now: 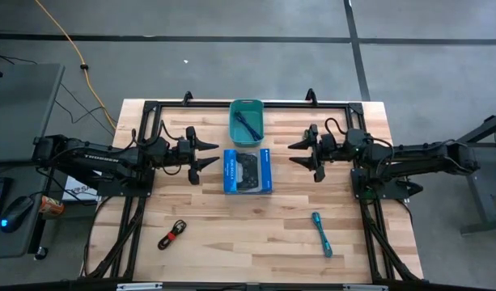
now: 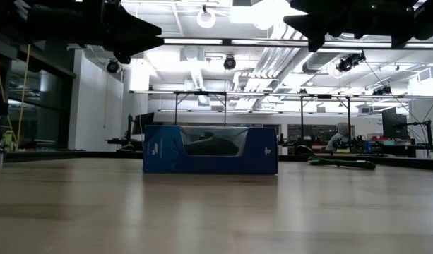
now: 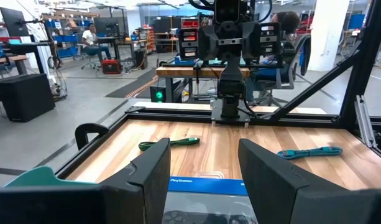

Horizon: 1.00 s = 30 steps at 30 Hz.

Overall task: Pick and place USB-C Cables
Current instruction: Put the green charger cable into the light blue bin

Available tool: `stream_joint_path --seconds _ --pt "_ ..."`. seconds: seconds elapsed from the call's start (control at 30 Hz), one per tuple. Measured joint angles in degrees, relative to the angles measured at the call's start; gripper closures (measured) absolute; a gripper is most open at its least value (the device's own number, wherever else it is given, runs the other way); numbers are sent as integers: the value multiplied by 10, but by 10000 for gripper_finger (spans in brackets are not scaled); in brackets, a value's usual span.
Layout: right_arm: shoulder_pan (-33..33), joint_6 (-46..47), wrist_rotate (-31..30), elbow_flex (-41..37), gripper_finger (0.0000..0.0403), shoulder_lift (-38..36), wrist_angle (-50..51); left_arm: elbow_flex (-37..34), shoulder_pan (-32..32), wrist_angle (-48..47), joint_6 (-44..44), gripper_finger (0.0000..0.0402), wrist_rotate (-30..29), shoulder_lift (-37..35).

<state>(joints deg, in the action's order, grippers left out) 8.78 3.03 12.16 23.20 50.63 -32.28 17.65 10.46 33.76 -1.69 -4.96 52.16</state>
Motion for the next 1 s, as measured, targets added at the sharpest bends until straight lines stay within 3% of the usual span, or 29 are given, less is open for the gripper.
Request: stream_joint_path --seconds 0.47,0.63,1.0 --pt "0 24 -6 0 226 0 3 0 0 0 0 232 -2 0" --pt "3 112 -124 5 226 -1 23 0 0 0 0 232 -2 0" --pt "41 275 -366 227 226 53 640 0 0 1 0 232 -2 0"
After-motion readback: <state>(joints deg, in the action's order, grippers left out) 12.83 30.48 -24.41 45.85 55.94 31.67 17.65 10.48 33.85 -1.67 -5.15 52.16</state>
